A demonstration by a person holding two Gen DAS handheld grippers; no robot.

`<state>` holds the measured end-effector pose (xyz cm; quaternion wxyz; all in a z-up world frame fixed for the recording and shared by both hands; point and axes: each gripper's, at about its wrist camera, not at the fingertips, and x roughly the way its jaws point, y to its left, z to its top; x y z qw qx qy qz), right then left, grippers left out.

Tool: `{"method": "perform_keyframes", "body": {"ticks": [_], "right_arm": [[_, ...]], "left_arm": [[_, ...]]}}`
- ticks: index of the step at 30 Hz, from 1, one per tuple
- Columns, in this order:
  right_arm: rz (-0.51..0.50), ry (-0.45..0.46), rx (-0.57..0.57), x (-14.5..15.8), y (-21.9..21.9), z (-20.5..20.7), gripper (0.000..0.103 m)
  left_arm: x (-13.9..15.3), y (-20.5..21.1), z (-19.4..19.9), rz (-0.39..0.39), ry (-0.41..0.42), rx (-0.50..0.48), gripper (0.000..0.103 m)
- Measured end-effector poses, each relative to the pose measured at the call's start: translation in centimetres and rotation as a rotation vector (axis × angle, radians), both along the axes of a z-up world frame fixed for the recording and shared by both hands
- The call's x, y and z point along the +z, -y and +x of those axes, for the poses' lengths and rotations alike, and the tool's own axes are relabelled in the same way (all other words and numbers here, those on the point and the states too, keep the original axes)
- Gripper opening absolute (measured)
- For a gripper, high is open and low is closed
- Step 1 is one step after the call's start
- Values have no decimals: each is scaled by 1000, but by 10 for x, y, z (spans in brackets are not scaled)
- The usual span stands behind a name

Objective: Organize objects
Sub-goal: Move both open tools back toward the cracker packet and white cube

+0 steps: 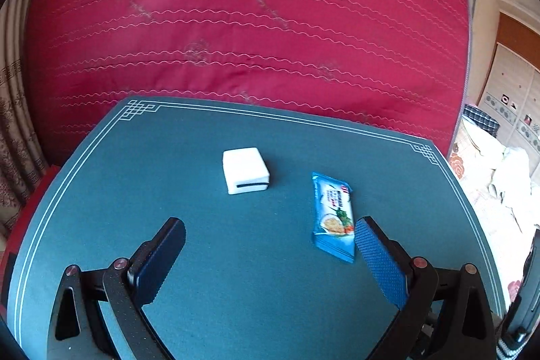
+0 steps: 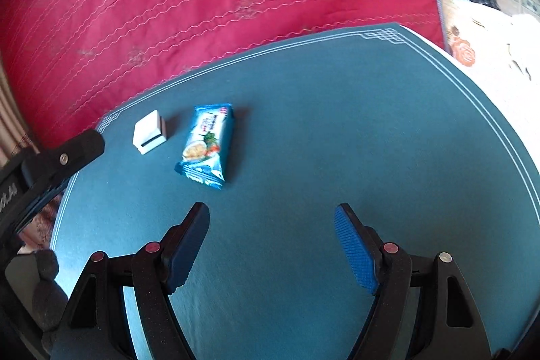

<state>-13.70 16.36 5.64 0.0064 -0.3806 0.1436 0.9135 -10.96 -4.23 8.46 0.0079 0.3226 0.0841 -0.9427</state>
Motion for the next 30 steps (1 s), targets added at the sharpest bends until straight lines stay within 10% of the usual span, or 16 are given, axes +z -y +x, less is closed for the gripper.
{"method": "perform_keyframes", "body": {"ticks": [12, 23, 30], "right_arm": [[-58, 56, 103, -10, 27, -79, 77], [95, 49, 134, -12, 55, -119, 76], [196, 46, 122, -13, 52, -115, 46]], "left_arm": [[-17, 51, -16, 35, 53, 148, 102], [-30, 68, -24, 31, 84, 211, 102], [-37, 66, -28, 12, 101, 217, 102]]}}
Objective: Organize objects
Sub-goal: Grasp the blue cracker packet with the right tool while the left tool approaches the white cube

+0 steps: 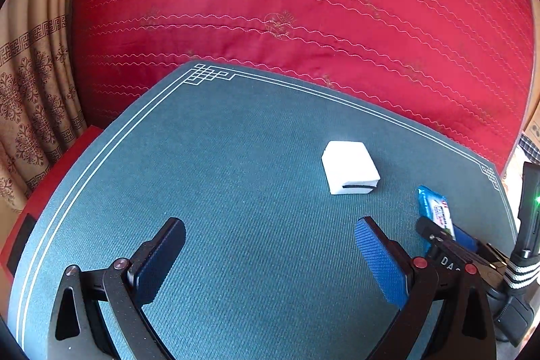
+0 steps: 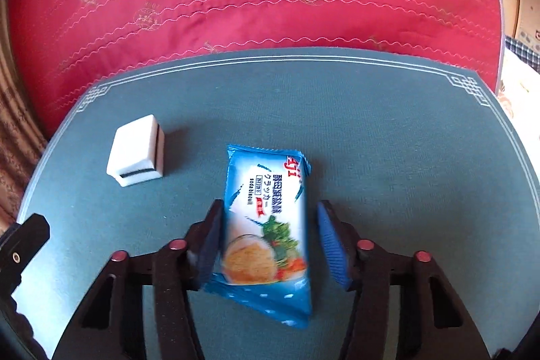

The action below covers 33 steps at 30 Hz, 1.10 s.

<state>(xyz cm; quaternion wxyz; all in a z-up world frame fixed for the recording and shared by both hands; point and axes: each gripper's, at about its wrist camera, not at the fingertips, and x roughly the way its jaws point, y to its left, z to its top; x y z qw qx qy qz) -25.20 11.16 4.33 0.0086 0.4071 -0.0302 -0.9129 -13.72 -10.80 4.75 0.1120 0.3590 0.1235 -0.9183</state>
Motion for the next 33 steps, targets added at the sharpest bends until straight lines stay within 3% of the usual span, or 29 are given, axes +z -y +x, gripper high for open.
{"method": "perform_keyframes", "body": {"ticks": [14, 24, 33], "right_arm": [[-14, 74, 5, 21, -53, 29, 43], [-79, 92, 34, 34, -75, 57, 43], [-123, 84, 42, 44, -88, 74, 43]], "left_arm": [[-6, -16, -14, -19, 13, -32, 102], [-12, -43, -65, -111, 42, -79, 102], [-25, -48, -106, -86, 108, -79, 102]]}}
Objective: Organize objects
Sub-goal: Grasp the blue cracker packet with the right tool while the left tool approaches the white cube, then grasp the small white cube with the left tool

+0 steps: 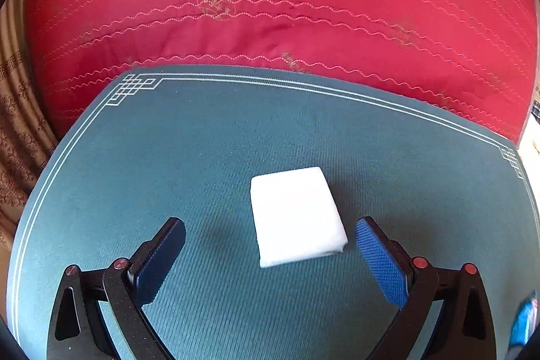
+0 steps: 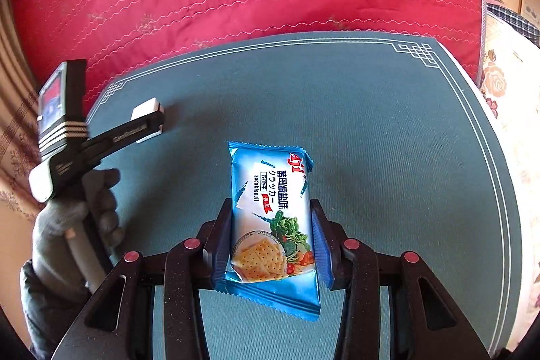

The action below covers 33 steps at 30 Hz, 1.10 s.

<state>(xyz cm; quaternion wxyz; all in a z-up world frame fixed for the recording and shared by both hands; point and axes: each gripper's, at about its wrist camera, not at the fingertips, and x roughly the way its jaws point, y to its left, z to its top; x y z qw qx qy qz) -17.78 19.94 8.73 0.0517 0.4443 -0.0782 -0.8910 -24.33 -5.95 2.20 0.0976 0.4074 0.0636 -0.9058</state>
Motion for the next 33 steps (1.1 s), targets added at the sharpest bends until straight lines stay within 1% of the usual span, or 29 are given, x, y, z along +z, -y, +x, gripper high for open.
{"method": "perform_keyframes", "body": {"ticks": [2, 3, 4, 7, 10, 12, 13, 15, 17, 20, 26, 33], "right_arm": [[1, -13, 5, 3, -1, 4, 43], [-1, -17, 6, 4, -1, 5, 43], [-5, -18, 7, 4, -1, 6, 43], [-13, -14, 7, 3, -1, 8, 43], [-15, -7, 6, 1, 1, 13, 43], [-19, -4, 3, 0, 1, 17, 43], [-21, -4, 0, 0, 1, 20, 43], [-21, -6, -6, 1, 0, 24, 43], [-21, -8, -16, 3, -2, 28, 43], [-21, -14, -30, 6, -6, 34, 43], [-33, -32, -47, 13, -12, 47, 43], [-38, -63, -67, 22, -15, 69, 43]], "left_arm": [[-6, -1, -8, 0, 21, 9, 102], [-9, -1, -11, 3, 48, 19, 102], [-9, -2, -11, -11, 42, 19, 101], [-9, -3, -11, -10, 34, -2, 99], [-8, -5, -9, -27, 15, -23, 87], [-7, -9, -6, -37, 2, -49, 76], [-6, -10, -5, -39, -3, -58, 73], [-5, -11, -5, -46, -14, -65, 59], [-3, -12, -4, -46, -21, -71, 53], [-3, -13, -4, -45, -25, -76, 51], [-1, -13, 3, -15, -30, -95, 50], [9, -23, 19, -18, -98, -164, 50]]}}
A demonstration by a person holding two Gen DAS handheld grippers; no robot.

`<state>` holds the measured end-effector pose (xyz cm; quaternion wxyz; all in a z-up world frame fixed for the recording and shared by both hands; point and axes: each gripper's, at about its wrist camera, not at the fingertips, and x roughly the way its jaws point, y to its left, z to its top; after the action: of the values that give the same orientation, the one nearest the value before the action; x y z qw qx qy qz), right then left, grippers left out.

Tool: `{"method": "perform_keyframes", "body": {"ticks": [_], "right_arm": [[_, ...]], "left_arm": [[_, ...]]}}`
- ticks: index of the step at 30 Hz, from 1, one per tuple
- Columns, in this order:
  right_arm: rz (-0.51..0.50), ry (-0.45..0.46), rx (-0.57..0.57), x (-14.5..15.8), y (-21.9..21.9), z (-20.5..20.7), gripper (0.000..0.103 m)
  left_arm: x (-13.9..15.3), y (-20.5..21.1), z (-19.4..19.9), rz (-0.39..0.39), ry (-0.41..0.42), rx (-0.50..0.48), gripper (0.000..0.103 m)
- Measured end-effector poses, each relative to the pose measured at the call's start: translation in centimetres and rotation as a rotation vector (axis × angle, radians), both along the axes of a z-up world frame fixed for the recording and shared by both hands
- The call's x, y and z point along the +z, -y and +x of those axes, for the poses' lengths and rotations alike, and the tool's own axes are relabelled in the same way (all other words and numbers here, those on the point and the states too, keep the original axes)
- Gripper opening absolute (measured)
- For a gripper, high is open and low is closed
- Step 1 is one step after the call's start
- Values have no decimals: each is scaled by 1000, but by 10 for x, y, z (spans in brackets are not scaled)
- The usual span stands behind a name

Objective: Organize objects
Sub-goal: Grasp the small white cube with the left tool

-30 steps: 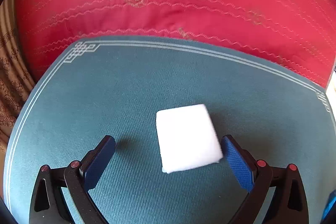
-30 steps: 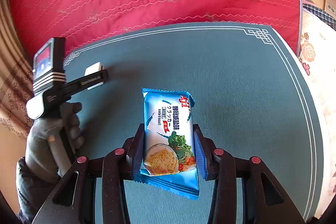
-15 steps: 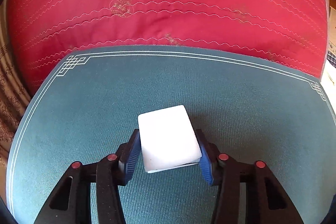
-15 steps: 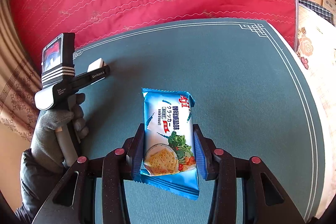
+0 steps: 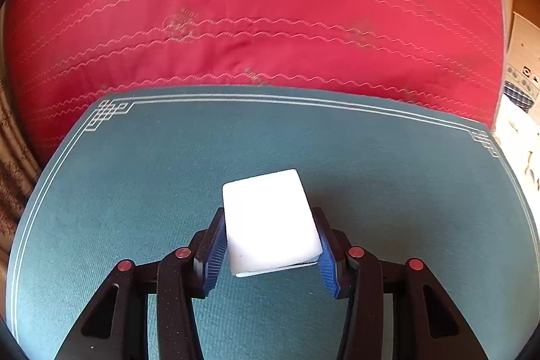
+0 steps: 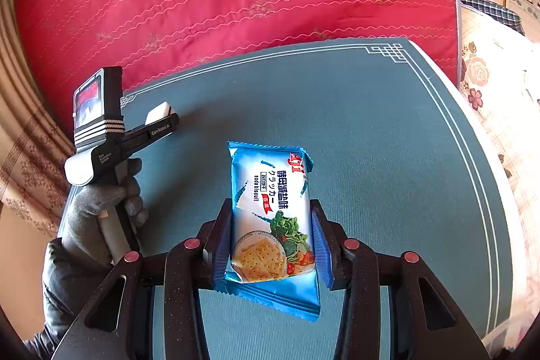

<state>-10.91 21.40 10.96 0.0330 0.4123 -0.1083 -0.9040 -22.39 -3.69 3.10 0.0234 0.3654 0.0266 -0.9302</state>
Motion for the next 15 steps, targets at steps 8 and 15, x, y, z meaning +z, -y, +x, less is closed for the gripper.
{"method": "perform_keyframes", "body": {"ticks": [8, 15], "right_arm": [[-24, -29, -36, 11, -9, 29, 43], [-65, -43, -63, 12, -17, 48, 43]], "left_arm": [[15, -22, 24, -14, -68, -86, 50], [21, -33, 46, 0, -79, -142, 50]]}}
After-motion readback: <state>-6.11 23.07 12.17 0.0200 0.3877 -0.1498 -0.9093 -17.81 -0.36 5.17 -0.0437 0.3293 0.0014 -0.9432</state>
